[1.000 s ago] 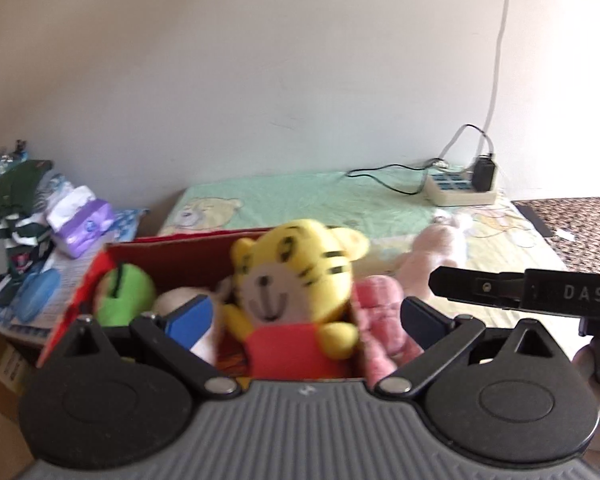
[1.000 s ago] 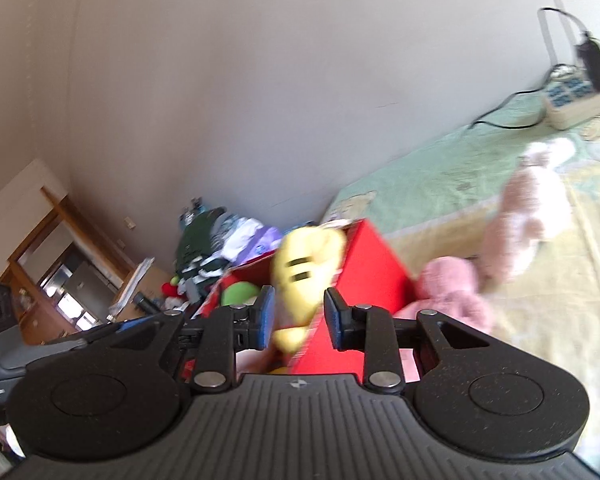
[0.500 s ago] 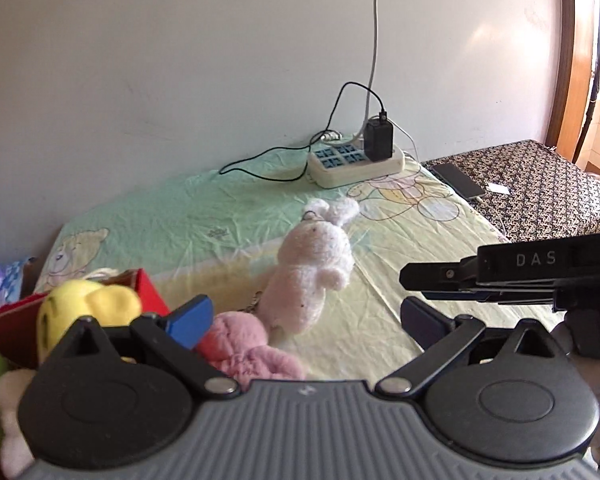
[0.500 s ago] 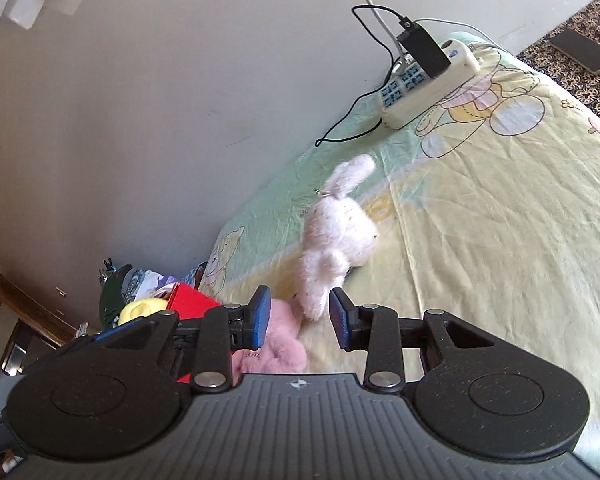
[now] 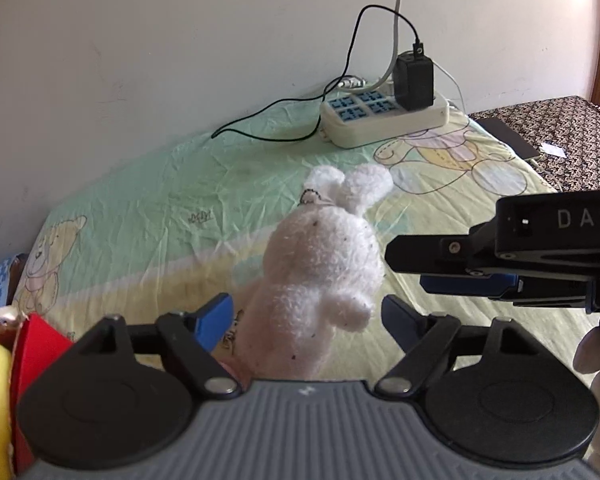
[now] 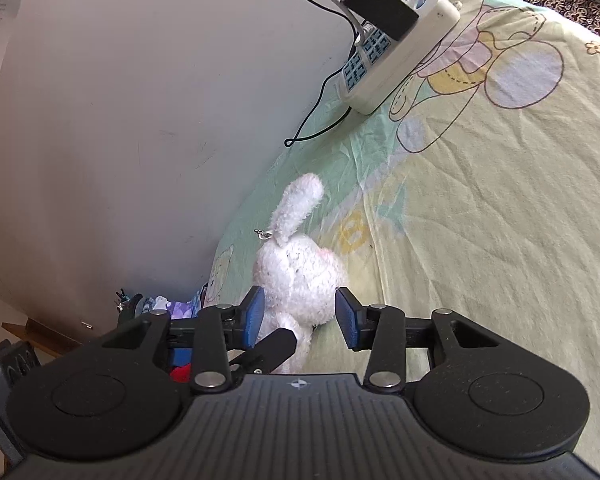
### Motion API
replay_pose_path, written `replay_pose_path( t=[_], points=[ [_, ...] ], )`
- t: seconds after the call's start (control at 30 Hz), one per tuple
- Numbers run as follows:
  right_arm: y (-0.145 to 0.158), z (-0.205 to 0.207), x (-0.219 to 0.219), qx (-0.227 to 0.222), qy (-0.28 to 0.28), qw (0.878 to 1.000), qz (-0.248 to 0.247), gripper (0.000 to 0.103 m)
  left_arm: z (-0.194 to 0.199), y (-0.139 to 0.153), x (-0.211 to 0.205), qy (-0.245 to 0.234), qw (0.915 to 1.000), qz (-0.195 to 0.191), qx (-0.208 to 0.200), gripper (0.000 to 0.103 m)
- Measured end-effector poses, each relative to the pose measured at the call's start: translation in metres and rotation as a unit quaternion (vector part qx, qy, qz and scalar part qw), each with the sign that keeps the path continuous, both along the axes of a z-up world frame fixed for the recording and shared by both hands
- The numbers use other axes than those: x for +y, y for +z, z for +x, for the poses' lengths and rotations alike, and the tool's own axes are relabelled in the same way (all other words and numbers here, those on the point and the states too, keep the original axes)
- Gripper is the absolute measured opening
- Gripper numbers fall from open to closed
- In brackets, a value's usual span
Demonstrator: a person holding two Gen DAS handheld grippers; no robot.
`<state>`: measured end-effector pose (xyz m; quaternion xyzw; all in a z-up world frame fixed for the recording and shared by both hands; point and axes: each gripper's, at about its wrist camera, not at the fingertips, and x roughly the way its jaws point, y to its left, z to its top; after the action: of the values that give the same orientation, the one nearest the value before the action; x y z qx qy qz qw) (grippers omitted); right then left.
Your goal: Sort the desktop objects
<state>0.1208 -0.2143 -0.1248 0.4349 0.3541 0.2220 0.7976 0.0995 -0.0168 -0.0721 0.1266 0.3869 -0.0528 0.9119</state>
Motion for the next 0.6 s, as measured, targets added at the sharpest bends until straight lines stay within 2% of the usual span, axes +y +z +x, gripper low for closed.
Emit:
replay_pose_path(
  t=[0.13, 0.17, 0.27, 0.33, 0.6],
  points=[
    [-0.011, 0.015, 0.005, 0.004, -0.006, 1.000, 0.007, 0.051, 0.010, -0.007, 0.002, 0.008, 0.9998, 0.000, 0.016, 0.072],
    [-0.015, 0.019, 0.006, 0.006, -0.006, 1.000, 0.011, 0.052, 0.014, -0.009, 0.002, 0.008, 0.9998, 0.001, 0.021, 0.068],
    [-0.023, 0.029, 0.016, 0.011, 0.007, 1.000, 0.018, 0.053, 0.017, -0.013, 0.004, 0.011, 0.9996, 0.002, 0.024, 0.066],
    [-0.027, 0.034, 0.022, 0.009, 0.015, 1.000, 0.022, 0.053, 0.020, -0.014, 0.005, 0.014, 0.9996, 0.001, 0.026, 0.060],
    [-0.022, 0.036, 0.028, -0.008, 0.034, 0.999, 0.023, 0.047, 0.016, -0.005, 0.007, 0.010, 0.9993, -0.024, 0.027, 0.060]
  ],
)
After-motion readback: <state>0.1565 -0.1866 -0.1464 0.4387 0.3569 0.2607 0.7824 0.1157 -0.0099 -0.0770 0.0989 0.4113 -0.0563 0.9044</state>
